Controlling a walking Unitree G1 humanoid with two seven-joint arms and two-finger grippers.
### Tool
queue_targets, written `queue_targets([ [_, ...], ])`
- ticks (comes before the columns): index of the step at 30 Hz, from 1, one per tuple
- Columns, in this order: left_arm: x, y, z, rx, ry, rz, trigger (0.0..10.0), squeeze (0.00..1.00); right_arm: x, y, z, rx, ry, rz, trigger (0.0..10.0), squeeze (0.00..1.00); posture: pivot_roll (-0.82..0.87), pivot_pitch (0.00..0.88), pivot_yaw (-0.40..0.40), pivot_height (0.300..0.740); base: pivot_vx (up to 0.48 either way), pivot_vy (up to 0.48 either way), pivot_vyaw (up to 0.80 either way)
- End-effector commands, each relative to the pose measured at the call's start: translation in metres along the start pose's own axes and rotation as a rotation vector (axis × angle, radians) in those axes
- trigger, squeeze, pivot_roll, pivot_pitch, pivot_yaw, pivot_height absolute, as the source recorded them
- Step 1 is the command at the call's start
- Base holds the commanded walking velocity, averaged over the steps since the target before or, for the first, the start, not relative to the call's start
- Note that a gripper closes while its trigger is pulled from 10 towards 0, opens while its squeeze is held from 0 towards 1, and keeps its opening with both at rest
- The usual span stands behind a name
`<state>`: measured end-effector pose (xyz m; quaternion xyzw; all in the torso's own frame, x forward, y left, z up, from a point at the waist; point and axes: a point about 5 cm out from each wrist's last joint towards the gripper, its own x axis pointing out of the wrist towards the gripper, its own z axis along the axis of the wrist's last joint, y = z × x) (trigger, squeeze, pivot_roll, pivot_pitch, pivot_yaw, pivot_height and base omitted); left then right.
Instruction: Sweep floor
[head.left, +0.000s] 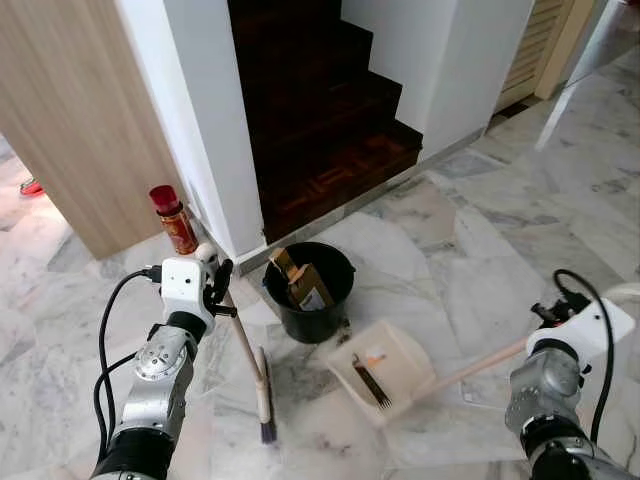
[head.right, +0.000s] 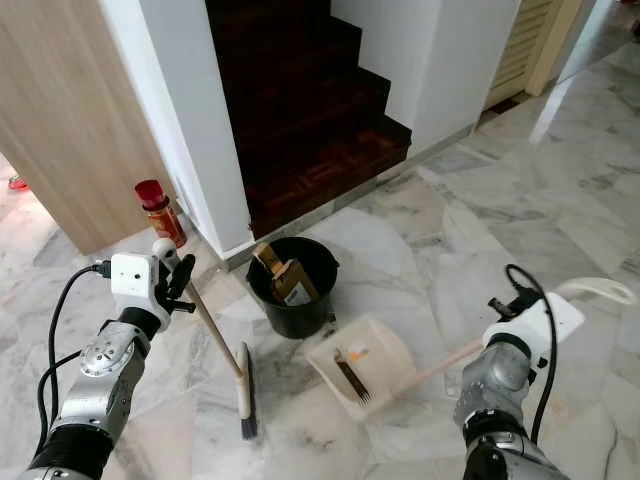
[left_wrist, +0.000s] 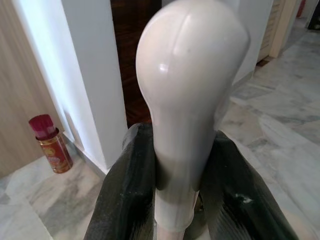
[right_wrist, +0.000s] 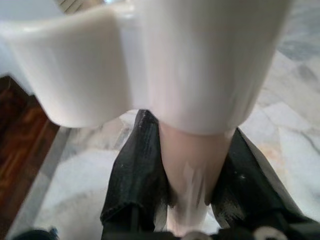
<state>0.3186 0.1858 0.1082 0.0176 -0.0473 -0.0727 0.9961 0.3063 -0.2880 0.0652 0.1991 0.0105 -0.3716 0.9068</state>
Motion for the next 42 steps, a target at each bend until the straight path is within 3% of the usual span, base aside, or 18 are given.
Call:
queue_targets([
  [1,0.002,0.003,0.009,0.008,-0.044,0.01,10.0,0.0,0.006,0.013,0.019,0.061,-0.073,0.016,10.0,0.0,0.05,0.064,0.016,0.74,0.0,0.0,0.0],
  [9,0.002,0.003,0.01,0.006,-0.046,0.011,10.0,0.0,0.01,0.03,0.039,0.07,-0.163,0.053,10.0,0.0,0.05,0.067,0.015,0.74,0.0,0.0,0.0],
  [15,0.002,0.002,0.009,0.004,-0.045,0.012,10.0,0.0,0.013,0.032,0.051,0.097,-0.203,0.047,10.0,0.0,0.05,0.069,0.012,0.74,0.0,0.0,0.0],
  [29,0.002,0.002,0.009,0.001,-0.045,0.012,10.0,0.0,0.023,0.012,0.074,0.1,-0.272,-0.027,10.0,0.0,0.04,0.069,0.012,0.74,0.0,0.0,0.0],
  [35,0.003,0.001,0.009,0.001,-0.045,0.01,10.0,0.0,0.024,0.014,0.078,0.111,-0.283,-0.019,10.0,0.0,0.04,0.067,0.013,0.74,0.0,0.0,0.0],
  [39,0.003,0.001,0.009,0.001,-0.046,0.011,10.0,0.0,0.023,0.026,0.079,0.128,-0.282,0.049,10.0,0.0,0.04,0.067,0.013,0.74,0.0,0.0,0.0],
  [40,0.003,0.002,0.01,0.002,-0.047,0.013,10.0,0.0,0.018,0.049,0.078,0.121,-0.285,0.184,10.0,0.0,0.05,0.067,0.012,0.74,0.0,0.0,0.0],
  [41,0.003,0.002,0.01,0.002,-0.047,0.013,10.0,0.0,0.018,0.049,0.078,0.121,-0.285,0.184,10.0,0.0,0.05,0.067,0.012,0.74,0.0,0.0,0.0],
  [42,0.003,0.003,0.01,0.004,-0.049,0.015,10.0,0.0,0.011,0.07,0.076,0.112,-0.291,0.296,10.0,0.0,0.05,0.067,0.012,0.74,0.0,0.0,0.0],
])
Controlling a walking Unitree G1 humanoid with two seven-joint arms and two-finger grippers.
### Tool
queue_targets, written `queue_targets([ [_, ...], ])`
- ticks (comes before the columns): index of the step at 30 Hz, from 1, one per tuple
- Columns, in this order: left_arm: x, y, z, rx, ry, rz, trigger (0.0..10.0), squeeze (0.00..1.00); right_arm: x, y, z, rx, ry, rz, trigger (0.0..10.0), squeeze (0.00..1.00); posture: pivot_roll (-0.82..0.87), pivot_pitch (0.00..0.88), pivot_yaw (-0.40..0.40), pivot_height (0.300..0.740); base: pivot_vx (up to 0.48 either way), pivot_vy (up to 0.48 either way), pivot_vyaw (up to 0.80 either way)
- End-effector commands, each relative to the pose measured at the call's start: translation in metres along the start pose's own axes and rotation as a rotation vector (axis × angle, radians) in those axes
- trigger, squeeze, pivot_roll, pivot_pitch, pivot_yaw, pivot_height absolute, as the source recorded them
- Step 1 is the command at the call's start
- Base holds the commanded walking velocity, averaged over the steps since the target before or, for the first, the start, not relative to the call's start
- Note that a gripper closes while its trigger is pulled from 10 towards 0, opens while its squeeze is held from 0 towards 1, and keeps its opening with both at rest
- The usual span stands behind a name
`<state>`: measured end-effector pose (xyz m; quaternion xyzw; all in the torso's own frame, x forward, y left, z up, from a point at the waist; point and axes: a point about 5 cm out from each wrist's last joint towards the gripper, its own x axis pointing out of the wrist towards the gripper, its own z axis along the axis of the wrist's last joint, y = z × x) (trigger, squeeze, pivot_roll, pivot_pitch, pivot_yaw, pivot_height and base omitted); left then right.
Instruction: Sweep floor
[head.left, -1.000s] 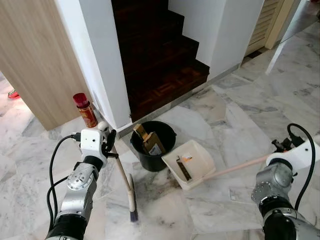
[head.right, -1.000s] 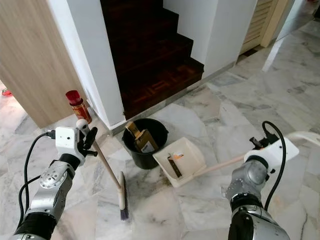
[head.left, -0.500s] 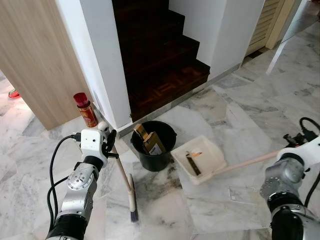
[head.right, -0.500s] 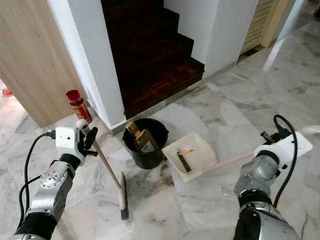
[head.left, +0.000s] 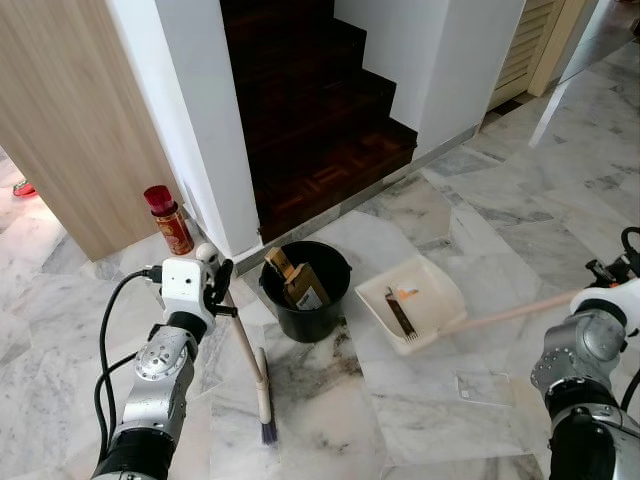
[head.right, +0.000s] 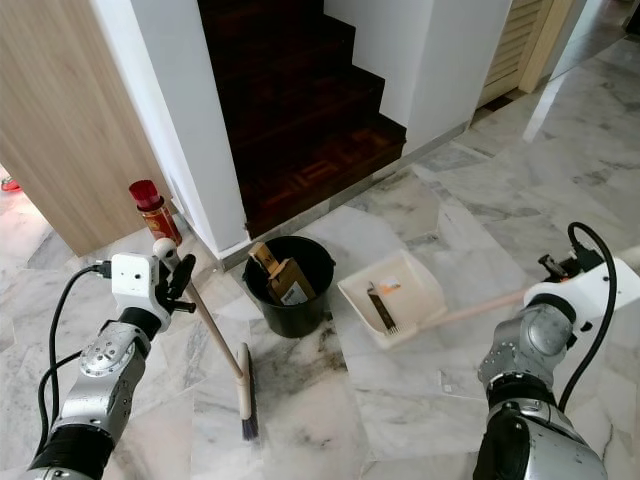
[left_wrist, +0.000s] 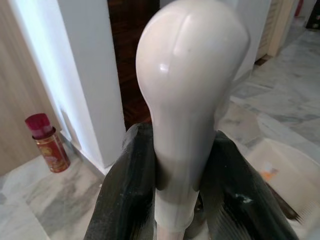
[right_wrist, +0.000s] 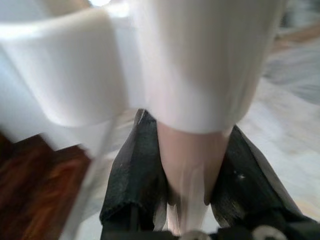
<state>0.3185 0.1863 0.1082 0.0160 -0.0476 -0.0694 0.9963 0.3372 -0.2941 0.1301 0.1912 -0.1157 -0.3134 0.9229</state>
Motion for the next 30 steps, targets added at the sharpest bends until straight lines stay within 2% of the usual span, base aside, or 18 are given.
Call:
queue_targets([
  [1,0.003,0.002,0.01,0.007,-0.048,0.009,10.0,0.0,0.003,0.036,0.016,0.048,-0.078,0.147,10.0,0.0,0.05,0.067,0.012,0.74,0.0,0.0,0.0],
  [7,0.003,0.002,0.01,0.006,-0.051,0.012,10.0,0.0,-0.002,0.054,0.014,0.072,-0.083,0.212,10.0,0.0,0.05,0.064,0.009,0.74,0.0,0.0,0.0],
  [14,0.002,0.0,0.009,0.012,-0.05,0.004,10.0,0.0,-0.016,0.078,0.0,0.03,-0.048,0.357,10.0,0.0,0.05,0.061,0.003,0.74,0.0,0.0,0.0],
  [28,0.001,0.0,0.009,0.001,-0.056,0.004,10.0,0.0,-0.02,0.092,-0.001,0.024,-0.041,0.433,10.0,0.0,0.05,0.055,0.0,0.74,0.0,0.0,0.0],
  [30,0.001,-0.001,0.01,0.001,-0.056,0.003,10.0,0.0,-0.021,0.095,-0.001,-0.004,-0.042,0.45,10.0,0.0,0.05,0.057,0.001,0.74,0.0,0.0,0.0],
])
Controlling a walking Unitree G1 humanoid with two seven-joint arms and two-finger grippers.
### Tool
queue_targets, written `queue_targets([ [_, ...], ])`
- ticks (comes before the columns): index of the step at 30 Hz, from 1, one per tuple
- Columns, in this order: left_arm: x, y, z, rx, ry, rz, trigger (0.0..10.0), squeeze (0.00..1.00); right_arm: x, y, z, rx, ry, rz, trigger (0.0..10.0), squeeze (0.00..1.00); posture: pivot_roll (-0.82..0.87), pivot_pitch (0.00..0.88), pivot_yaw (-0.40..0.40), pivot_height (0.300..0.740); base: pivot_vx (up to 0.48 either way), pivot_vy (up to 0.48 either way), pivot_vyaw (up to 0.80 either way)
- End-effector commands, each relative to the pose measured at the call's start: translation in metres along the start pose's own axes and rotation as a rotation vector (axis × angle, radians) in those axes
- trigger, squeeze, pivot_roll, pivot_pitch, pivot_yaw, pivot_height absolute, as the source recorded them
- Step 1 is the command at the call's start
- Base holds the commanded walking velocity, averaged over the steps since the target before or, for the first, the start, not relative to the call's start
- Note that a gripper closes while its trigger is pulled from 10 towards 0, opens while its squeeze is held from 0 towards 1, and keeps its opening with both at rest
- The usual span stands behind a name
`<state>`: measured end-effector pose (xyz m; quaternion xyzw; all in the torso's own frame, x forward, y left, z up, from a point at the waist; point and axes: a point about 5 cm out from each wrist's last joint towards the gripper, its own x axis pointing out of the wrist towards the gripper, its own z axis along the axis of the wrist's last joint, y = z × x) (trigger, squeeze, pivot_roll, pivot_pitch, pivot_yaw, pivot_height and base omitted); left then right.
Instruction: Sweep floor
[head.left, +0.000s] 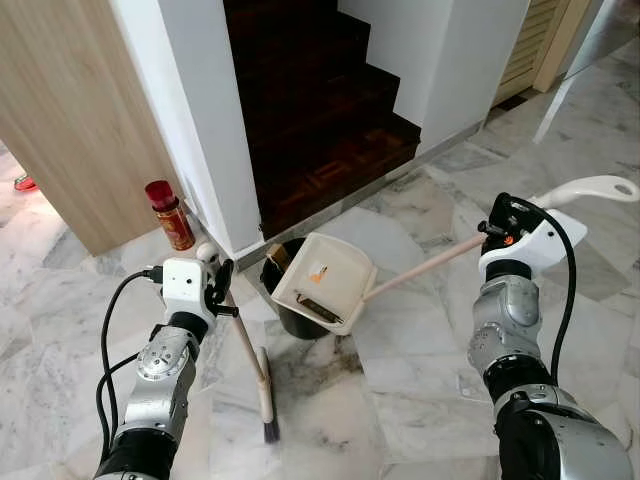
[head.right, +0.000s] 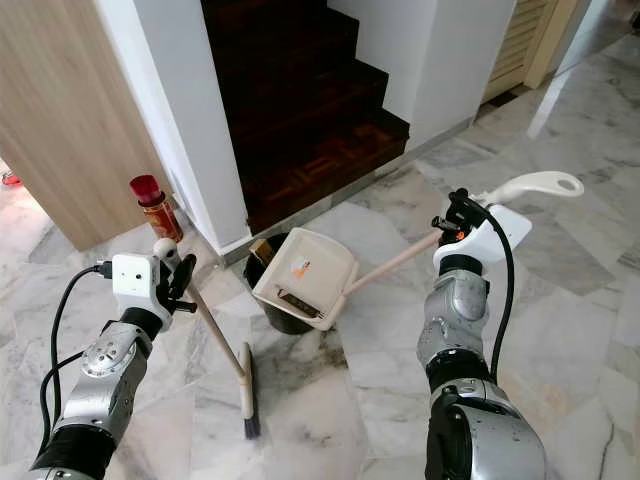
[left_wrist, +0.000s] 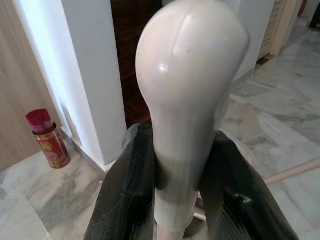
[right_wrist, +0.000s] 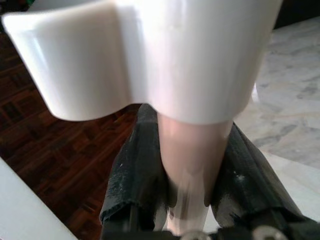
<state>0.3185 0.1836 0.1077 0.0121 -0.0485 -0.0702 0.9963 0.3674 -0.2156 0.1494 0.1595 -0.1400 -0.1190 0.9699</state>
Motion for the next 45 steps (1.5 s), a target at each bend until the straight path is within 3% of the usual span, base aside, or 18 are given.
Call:
queue_targets([
  [1,0.001,0.002,0.01,0.009,-0.054,0.004,10.0,0.0,0.007,0.011,0.014,-0.001,-0.063,0.041,10.0,0.0,0.05,0.057,0.001,0.74,0.0,0.0,0.0],
  [15,0.001,0.002,0.01,0.006,-0.056,0.006,10.0,0.0,0.011,0.038,0.038,-0.033,-0.199,0.17,10.0,0.0,0.05,0.063,0.001,0.74,0.0,0.0,0.0],
  [20,0.001,0.002,0.01,0.007,-0.057,0.008,10.0,0.0,0.01,0.041,0.041,-0.04,-0.223,0.176,10.0,0.0,0.05,0.064,0.0,0.74,0.0,0.0,0.0],
  [28,0.0,0.002,0.009,0.006,-0.053,0.01,10.0,0.0,0.005,0.048,0.036,-0.08,-0.209,0.212,10.0,0.0,0.05,0.068,-0.002,0.74,0.0,0.0,0.0],
  [45,0.0,0.002,0.009,0.008,-0.053,0.011,10.0,0.0,0.004,0.05,0.033,-0.056,-0.183,0.207,10.0,0.0,0.05,0.07,-0.001,0.74,0.0,0.0,0.14],
])
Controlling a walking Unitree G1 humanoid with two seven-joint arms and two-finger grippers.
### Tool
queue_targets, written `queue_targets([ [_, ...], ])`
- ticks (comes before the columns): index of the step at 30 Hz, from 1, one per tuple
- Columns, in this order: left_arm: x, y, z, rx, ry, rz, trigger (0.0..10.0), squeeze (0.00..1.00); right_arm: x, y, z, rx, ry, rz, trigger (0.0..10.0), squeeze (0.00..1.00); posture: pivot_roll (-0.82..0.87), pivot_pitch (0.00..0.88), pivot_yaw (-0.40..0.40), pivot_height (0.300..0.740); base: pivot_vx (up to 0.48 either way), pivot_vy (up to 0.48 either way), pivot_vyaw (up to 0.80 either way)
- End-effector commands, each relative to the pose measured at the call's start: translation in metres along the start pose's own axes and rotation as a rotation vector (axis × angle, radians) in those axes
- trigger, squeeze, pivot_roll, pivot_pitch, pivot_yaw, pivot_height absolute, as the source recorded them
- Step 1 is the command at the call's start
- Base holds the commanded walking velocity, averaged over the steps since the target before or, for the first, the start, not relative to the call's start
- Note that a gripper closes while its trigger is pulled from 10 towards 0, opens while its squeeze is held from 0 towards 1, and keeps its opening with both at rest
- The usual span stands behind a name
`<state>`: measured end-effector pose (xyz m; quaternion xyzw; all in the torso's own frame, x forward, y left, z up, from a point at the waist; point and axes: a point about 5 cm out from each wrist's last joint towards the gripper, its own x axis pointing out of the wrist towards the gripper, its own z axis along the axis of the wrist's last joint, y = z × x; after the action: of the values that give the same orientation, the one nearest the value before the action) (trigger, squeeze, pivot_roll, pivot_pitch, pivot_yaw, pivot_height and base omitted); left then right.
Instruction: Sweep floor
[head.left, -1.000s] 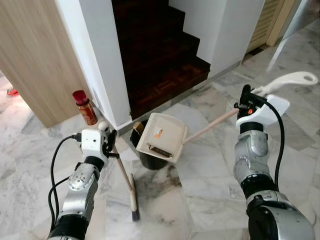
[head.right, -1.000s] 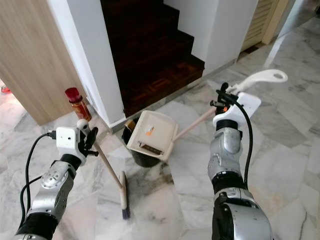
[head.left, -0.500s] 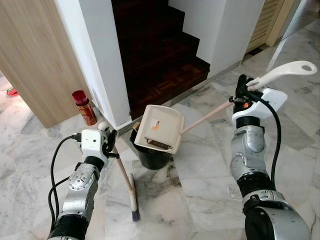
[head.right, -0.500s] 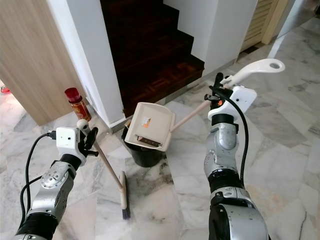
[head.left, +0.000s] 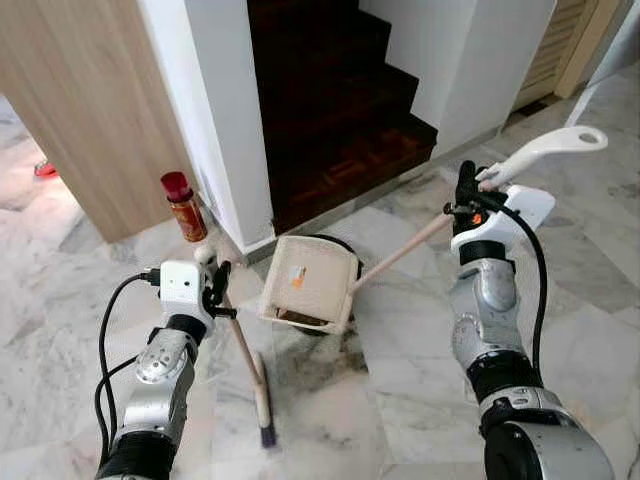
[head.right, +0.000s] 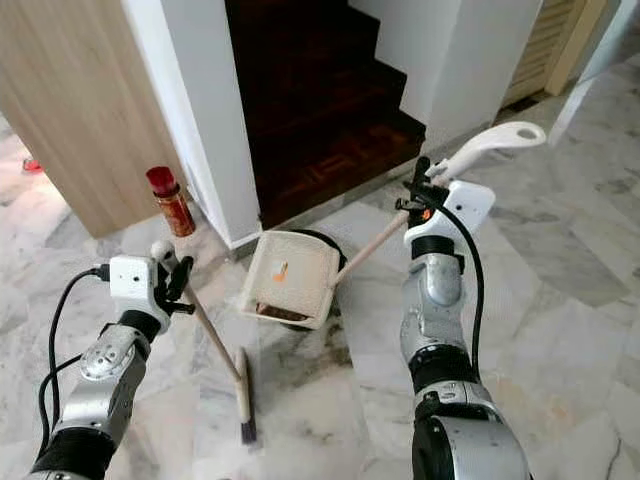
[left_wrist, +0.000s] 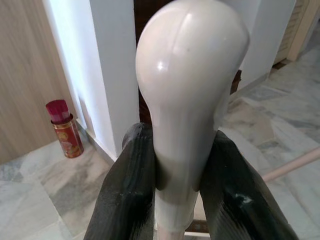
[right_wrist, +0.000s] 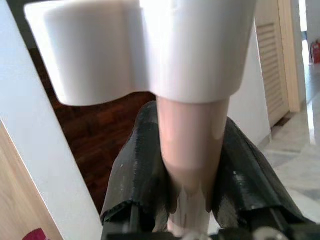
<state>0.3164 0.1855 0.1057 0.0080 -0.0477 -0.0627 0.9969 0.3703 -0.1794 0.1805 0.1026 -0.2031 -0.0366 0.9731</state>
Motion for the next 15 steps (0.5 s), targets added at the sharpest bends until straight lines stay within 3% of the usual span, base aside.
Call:
queue_targets([
  [1,0.0027,0.0001,0.0108,0.015,-0.054,-0.004,10.0,0.0,0.0065,0.0032,0.0157,0.011,-0.076,0.006,10.0,0.0,0.05,0.07,-0.001,0.74,0.0,0.0,0.0],
  [15,0.0027,-0.0004,0.0107,0.016,-0.054,-0.001,10.0,0.0,0.0063,0.0062,0.0116,0.019,-0.041,0.009,10.0,0.0,0.05,0.069,-0.005,0.74,0.017,0.0,0.0],
])
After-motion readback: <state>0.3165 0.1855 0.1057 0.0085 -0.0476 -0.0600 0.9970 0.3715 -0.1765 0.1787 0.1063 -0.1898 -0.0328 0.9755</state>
